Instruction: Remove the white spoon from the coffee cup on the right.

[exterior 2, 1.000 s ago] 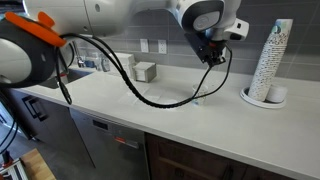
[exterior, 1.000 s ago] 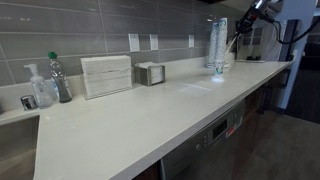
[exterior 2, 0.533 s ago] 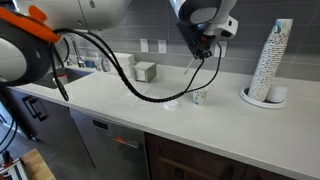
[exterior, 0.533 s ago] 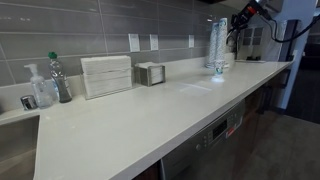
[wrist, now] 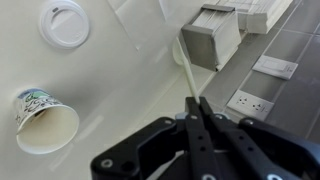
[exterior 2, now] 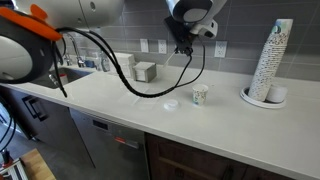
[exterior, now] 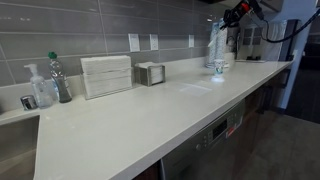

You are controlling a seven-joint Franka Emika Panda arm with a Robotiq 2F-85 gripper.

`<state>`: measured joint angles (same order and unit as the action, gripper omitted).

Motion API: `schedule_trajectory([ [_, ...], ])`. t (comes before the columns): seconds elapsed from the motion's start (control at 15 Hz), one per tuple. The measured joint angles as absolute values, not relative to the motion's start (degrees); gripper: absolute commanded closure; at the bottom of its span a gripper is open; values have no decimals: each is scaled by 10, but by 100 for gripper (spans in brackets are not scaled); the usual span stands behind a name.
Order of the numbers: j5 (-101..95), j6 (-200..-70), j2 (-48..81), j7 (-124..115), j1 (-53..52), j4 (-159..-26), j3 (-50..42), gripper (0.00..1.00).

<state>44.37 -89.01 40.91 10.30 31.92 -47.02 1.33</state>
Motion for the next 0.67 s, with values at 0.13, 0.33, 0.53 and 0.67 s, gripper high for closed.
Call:
schedule_trajectory([
  [0.13,444,-890,409,103,321,-470,12,96],
  [0.33,444,-890,409,103,321,-470,12,99],
  [0.53,444,-880,410,128,316,-472,28,99],
  [0.67,457,-877,411,166,308,-487,51,99],
])
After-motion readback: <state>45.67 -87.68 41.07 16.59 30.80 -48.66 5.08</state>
